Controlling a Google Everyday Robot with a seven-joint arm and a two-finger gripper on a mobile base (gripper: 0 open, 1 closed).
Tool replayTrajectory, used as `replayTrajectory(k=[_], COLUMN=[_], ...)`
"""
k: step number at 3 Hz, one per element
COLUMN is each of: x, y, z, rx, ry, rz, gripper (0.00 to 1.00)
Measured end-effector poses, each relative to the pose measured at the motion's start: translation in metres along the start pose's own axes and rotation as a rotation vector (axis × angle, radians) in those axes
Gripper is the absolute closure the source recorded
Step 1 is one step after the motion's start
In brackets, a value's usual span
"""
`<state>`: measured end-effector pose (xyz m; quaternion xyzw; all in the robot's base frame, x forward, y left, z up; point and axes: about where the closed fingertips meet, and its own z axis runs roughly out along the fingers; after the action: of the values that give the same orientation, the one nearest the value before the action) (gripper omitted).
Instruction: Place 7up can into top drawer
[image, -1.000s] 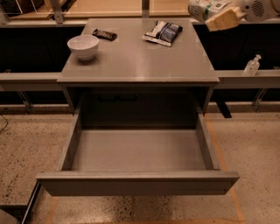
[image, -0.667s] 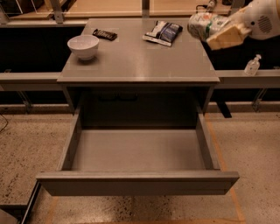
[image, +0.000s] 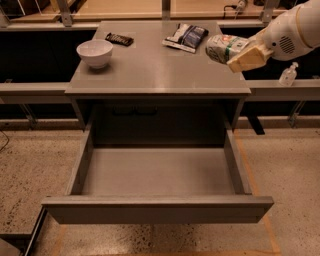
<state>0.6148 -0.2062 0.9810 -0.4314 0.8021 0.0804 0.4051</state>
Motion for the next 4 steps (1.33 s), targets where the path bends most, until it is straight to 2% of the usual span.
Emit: replayTrajectory(k=[1,2,3,4], x=[0.0,0.015,0.045,0.065], y=[0.0,0.026,0.077,0.114], z=[0.0,0.004,0.015,0.023], rx=[0.0,-0.041,-0.14,-0.218], ry=[0.0,0.014,0.054,0.084], rz=[0.0,0.037,0.116,0.177], gripper=[1.0,1.0,1.0,1.0])
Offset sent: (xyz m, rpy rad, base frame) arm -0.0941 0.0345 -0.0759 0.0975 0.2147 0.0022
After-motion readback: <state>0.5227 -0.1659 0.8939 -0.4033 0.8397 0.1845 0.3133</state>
